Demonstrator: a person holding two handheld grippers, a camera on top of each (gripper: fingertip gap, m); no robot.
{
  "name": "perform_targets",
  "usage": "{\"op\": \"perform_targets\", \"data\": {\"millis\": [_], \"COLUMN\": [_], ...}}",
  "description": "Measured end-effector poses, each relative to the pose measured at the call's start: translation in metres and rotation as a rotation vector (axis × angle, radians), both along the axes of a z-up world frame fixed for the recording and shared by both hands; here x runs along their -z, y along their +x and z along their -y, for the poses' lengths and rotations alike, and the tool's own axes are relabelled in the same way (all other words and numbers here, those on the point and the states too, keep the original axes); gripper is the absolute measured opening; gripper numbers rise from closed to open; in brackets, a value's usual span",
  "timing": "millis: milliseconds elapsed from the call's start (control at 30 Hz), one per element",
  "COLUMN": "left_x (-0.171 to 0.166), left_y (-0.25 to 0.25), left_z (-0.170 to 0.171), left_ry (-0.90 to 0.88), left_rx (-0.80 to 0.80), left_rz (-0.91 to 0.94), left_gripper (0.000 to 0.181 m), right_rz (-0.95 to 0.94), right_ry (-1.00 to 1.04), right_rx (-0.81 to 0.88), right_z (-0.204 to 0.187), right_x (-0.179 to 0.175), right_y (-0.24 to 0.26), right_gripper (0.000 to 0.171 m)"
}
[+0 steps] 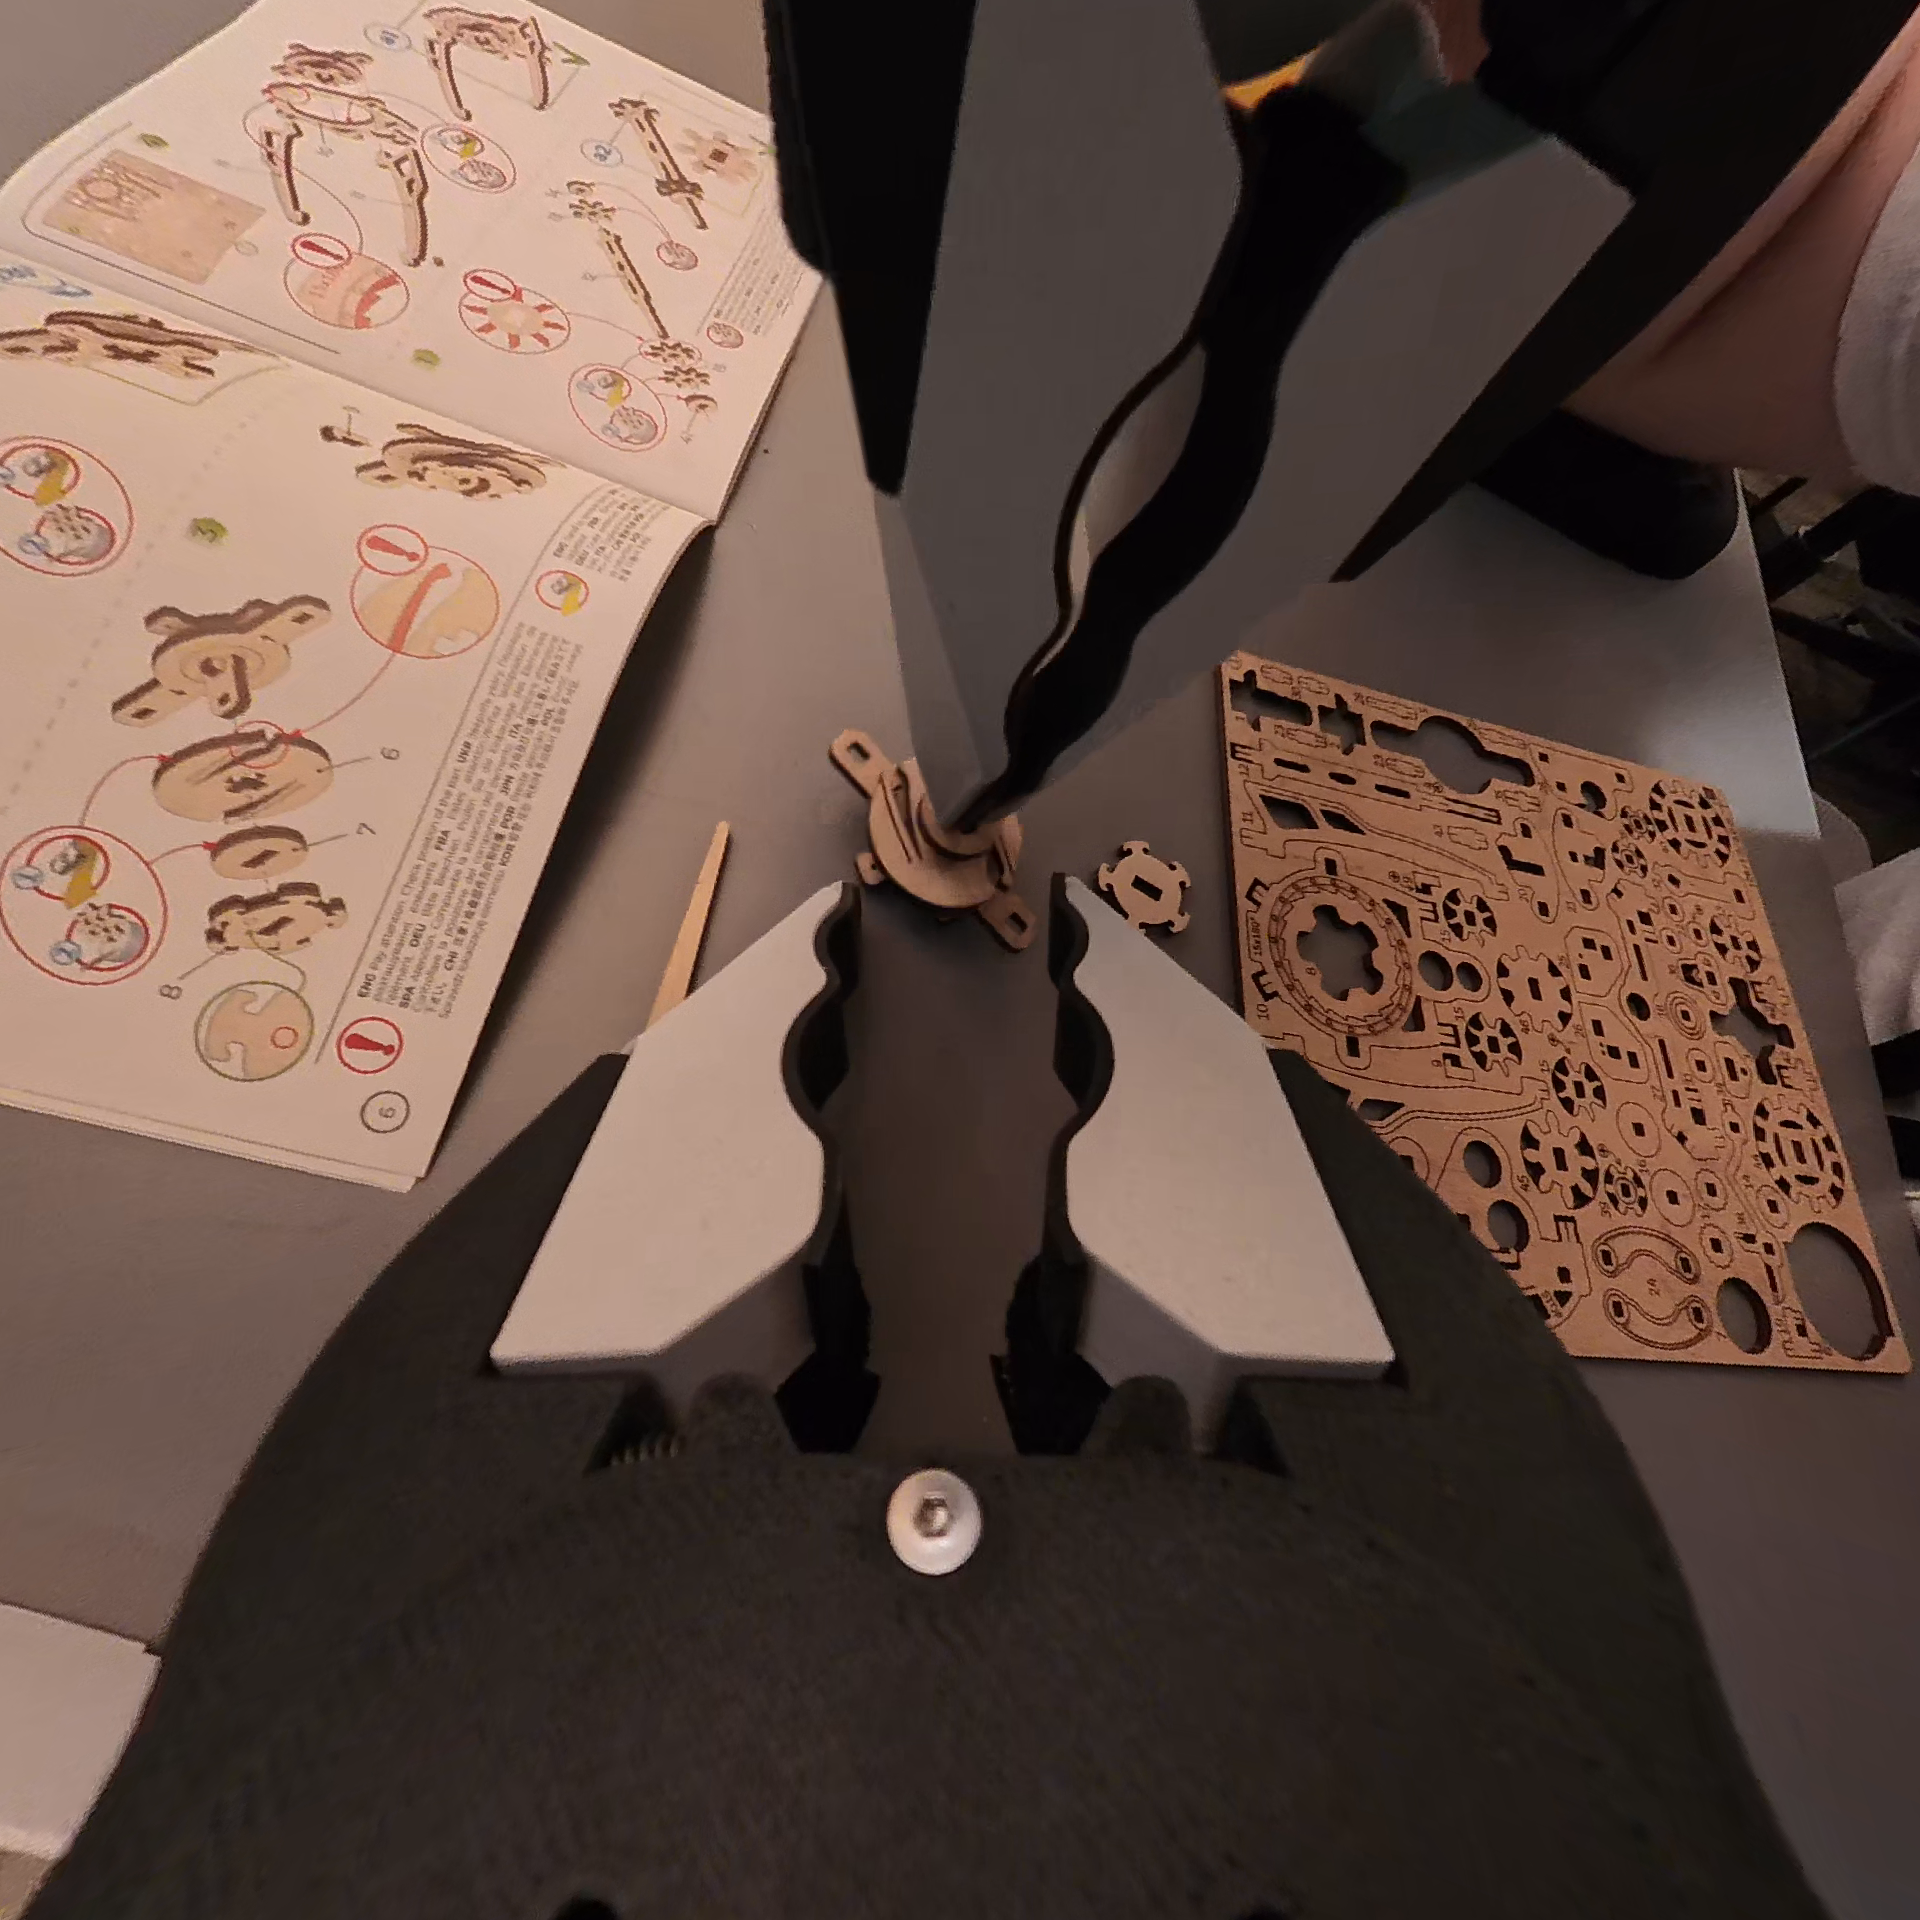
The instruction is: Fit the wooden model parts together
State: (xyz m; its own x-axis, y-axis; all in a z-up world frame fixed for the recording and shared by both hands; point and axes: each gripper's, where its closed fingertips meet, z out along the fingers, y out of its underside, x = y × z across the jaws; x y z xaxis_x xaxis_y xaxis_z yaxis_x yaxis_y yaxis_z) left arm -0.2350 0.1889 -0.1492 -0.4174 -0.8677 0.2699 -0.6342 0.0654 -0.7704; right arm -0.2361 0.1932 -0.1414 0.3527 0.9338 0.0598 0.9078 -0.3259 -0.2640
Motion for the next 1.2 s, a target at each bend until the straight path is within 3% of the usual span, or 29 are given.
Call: {"op": "perform_targets", "data": {"millis": [33, 200, 333, 533, 900, 1000, 1200], "left_x": [0.000, 0.000, -0.001, -0.001, -0.002, -0.002, 0.000], "left_y": [0.000, -0.002, -0.002, -0.003, -0.002, -0.003, -0.005], "left_z": [0.000, -0.001, -0.003, -0.003, -0.006, -0.005, -0.001], "left_ry": [-0.007, -0.045, -0.063, -0.063, -0.120, -0.106, -0.090], "left_rx": [-0.002, -0.010, -0.014, -0.014, -0.034, -0.030, 0.000], "left_rz": [-0.004, -0.020, -0.020, -0.026, -0.046, -0.045, -0.049], "left_gripper": [0.035, 0.036, 0.036, 0.035, 0.034, 0.035, 0.028], "right_rz": [-0.023, -0.118, -0.235, -0.275, -0.533, -0.627, -0.633], "right_ry": [0.003, 0.013, 0.027, 0.011, -0.055, -0.046, 0.043], "right_rx": [-0.002, -0.002, 0.062, 0.147, 0.531, 0.537, 0.495], "right_z": [0.000, 0.000, -0.005, -0.002, -0.003, -0.005, -0.007], "right_x": [0.000, -0.001, -0.014, -0.012, 0.011, 0.011, 0.013], "right_y": [-0.001, -0.002, 0.002, 0.015, 0.021, 0.011, 0.005], "right_gripper": [0.001, 0.006, 0.020, 0.030, 0.046, 0.046, 0.042]}}
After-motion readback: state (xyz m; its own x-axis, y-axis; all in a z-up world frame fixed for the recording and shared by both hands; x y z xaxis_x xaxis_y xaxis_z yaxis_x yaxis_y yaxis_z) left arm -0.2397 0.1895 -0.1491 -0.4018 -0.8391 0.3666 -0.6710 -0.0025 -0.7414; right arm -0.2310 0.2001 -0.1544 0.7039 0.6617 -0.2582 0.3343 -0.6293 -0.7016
